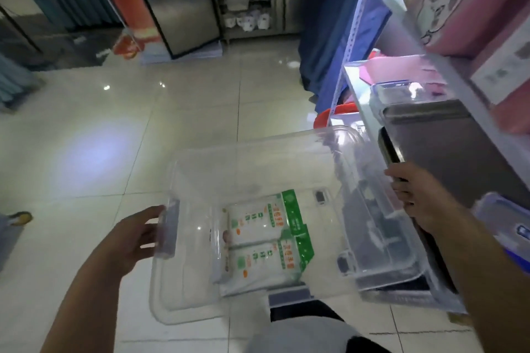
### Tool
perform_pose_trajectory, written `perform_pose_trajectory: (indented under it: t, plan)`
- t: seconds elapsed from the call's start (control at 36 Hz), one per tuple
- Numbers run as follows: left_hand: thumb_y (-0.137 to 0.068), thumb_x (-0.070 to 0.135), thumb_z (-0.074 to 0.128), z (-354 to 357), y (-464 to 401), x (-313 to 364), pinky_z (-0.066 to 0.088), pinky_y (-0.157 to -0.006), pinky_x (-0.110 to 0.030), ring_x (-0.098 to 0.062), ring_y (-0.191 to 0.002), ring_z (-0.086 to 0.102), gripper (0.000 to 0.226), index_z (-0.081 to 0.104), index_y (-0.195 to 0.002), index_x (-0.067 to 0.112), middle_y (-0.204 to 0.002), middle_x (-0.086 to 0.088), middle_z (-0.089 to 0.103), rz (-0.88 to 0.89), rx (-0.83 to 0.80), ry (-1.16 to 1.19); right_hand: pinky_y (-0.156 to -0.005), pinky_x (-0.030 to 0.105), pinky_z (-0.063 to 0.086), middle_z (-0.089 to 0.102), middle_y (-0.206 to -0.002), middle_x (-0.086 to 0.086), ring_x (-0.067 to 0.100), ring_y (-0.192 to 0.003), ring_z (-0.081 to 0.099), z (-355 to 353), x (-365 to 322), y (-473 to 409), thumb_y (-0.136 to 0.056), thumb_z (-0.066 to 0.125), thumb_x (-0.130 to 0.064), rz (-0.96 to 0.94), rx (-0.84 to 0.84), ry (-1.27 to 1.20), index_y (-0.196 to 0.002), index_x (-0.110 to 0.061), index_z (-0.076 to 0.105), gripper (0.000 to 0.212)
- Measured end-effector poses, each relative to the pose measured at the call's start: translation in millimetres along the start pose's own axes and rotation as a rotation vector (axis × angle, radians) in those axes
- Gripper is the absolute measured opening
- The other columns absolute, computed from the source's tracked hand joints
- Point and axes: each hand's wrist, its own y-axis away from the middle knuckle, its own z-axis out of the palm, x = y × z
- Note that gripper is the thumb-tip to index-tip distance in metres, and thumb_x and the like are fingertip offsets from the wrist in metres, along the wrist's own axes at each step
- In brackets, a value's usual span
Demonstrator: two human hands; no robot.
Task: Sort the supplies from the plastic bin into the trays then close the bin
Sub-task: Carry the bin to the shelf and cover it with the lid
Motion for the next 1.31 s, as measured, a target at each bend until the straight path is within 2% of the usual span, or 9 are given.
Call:
perform_pose_trajectory:
  t: [0.22, 0.36, 0.53, 0.64, 0.72, 0.78, 0.89, 1.03, 1.31]
  plan:
    - [-0.091, 0.027, 0.066, 47.4, -117.0, 150.2, 0.057, -0.070, -0.046, -0.035, -0.074, 0.065, 0.022, 0.069, -0.103, 0.009, -0.082, -0.019, 0.067, 0.004, -0.076, -0.189, -0.035, 0.019, 0.041, 0.071, -0.062, -0.006, 0.009, -0.044, 0.063, 30.7, -55.8, -111.3, -0.081, 0.069, -0.037, 0.100, 0.161, -0.178, -0.082, -0.026, 0.077, 0.014]
    - [-0.089, 0.029, 0.067, 71.9, -183.1, 220.1, 0.058, -0.072, -0.048, -0.034, -0.074, 0.066, 0.023, 0.071, -0.102, 0.010, -0.084, -0.018, 0.069, 0.027, -0.114, -0.246, -0.080, 0.041, 0.045, 0.061, -0.131, 0.015, 0.032, -0.107, 0.058, 48.2, -87.4, -162.0, -0.080, 0.072, -0.042, 0.151, 0.212, -0.171, -0.123, -0.015, 0.065, 0.052]
    - [-0.089, 0.027, 0.066, 117.5, -273.8, 291.8, 0.055, -0.064, -0.042, -0.031, -0.070, 0.058, 0.018, 0.068, -0.100, 0.013, -0.086, -0.016, 0.061, 0.025, -0.173, -0.356, -0.066, 0.032, 0.038, 0.062, -0.110, 0.036, 0.026, -0.079, 0.051, 68.4, -98.2, -210.3, -0.085, 0.068, -0.033, 0.129, 0.344, -0.244, -0.120, 0.005, 0.061, 0.052]
    - [-0.092, 0.025, 0.061, 169.1, -340.8, 341.2, 0.049, -0.065, -0.039, -0.029, -0.068, 0.054, 0.013, 0.066, -0.098, 0.015, -0.081, -0.014, 0.058, 0.036, -0.267, -0.488, -0.053, 0.025, 0.044, 0.073, -0.073, 0.009, 0.016, -0.053, 0.066, 76.7, -88.6, -232.5, -0.084, 0.068, -0.034, 0.218, 0.487, -0.319, -0.098, -0.010, 0.072, 0.028]
    - [-0.093, 0.026, 0.058, 222.0, -397.2, 372.0, 0.045, -0.062, -0.036, -0.026, -0.064, 0.052, 0.012, 0.065, -0.094, 0.016, -0.076, -0.011, 0.056, 0.038, -0.353, -0.621, -0.056, 0.027, 0.047, 0.070, -0.079, -0.003, 0.016, -0.064, 0.070, 87.5, -73.6, -249.5, -0.083, 0.067, -0.037, 0.311, 0.607, -0.393, -0.091, -0.020, 0.071, 0.019]
    - [-0.094, 0.027, 0.057, 260.6, -436.6, 386.6, 0.046, -0.061, -0.035, -0.026, -0.063, 0.053, 0.013, 0.064, -0.092, 0.016, -0.073, -0.011, 0.056, 0.028, -0.430, -0.718, -0.069, 0.038, 0.057, 0.072, -0.091, 0.008, 0.027, -0.081, 0.071, 98.7, -63.1, -263.5, -0.083, 0.067, -0.038, 0.406, 0.685, -0.418, -0.097, -0.016, 0.072, 0.027]
    - [-0.094, 0.027, 0.060, 340.0, -515.2, 402.8, 0.047, -0.056, -0.029, -0.026, -0.060, 0.057, 0.011, 0.061, -0.093, 0.016, -0.073, -0.009, 0.056, 0.058, -0.574, -0.884, -0.054, 0.027, 0.052, 0.066, -0.077, 0.013, 0.021, -0.058, 0.065, 132.6, -49.0, -286.2, -0.086, 0.072, -0.021, 0.543, 0.908, -0.530, -0.087, -0.001, 0.068, 0.021]
    - [-0.098, 0.020, 0.058, 416.0, -597.9, 399.7, 0.042, -0.061, -0.030, -0.021, -0.064, 0.048, 0.015, 0.050, -0.085, 0.022, -0.076, -0.009, 0.053, 0.106, -0.706, -1.044, -0.068, 0.035, 0.048, 0.064, -0.086, 0.013, 0.028, -0.073, 0.059, 200.6, -34.8, -313.5, -0.085, 0.073, -0.022, 0.772, 1.073, -0.656, -0.089, -0.007, 0.068, 0.017]
    - [-0.091, 0.000, 0.057, 536.5, -720.5, 333.2, 0.042, -0.056, -0.030, -0.026, -0.064, 0.052, 0.031, 0.055, -0.119, 0.013, -0.084, -0.016, 0.059, 0.293, -0.884, -1.445, -0.073, 0.043, 0.049, 0.063, -0.078, 0.016, 0.029, -0.073, 0.058, 273.9, 59.4, -423.7, -0.082, 0.070, -0.010, 0.953, 1.247, -0.684, -0.080, -0.003, 0.069, 0.007]
